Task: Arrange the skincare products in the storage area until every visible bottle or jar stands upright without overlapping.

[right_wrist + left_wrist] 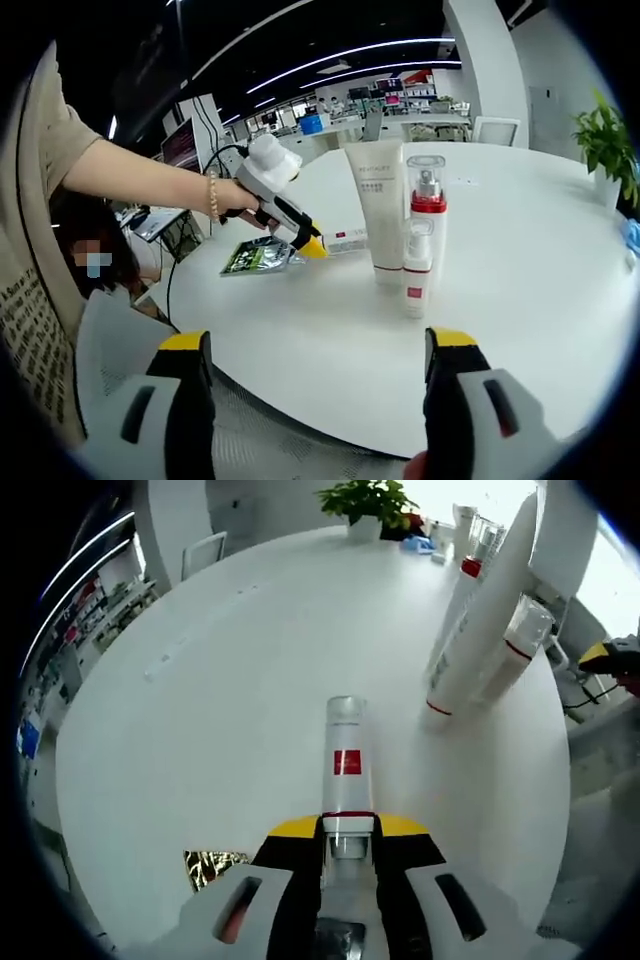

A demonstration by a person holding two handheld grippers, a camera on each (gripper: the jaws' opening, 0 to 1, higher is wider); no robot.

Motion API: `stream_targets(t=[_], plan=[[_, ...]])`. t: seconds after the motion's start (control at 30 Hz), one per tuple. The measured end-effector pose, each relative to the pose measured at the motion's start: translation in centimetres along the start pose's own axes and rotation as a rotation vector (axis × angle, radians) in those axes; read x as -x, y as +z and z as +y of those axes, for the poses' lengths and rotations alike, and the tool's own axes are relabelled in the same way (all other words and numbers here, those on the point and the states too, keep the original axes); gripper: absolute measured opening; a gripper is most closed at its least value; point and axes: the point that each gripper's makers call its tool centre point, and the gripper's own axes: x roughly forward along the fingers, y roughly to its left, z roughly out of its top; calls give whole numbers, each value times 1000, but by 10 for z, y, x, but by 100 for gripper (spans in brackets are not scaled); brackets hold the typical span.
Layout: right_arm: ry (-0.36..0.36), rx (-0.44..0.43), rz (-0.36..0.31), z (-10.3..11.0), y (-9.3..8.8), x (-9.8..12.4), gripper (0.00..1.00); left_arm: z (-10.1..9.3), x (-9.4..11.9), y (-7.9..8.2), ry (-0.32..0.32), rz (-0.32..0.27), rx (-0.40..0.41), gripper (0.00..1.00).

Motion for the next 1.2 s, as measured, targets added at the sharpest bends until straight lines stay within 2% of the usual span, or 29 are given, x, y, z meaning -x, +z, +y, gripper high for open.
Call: stream_targets(t=[0.13,0.5,0.77,0.9,1.07,1.2], plan=[[9,11,-4,1,0,0,87,-10,12,-4,-19,12,-47,15],[64,62,11,15,-1,-2,85,-52,46,-24,-73,9,-91,15],[161,157,45,37,-2,-11,82,-91,64,-31,-132,3,-134,15],[205,191,57,46,-2,-17,78,-110,75,-35,-168,7,-153,15],[260,253,61,56,5,-17,74,-138,92,-46,-243,25,-188,15],[315,313,78,62,10,-17,68,-153,103,-53,-275,39,-216,15]])
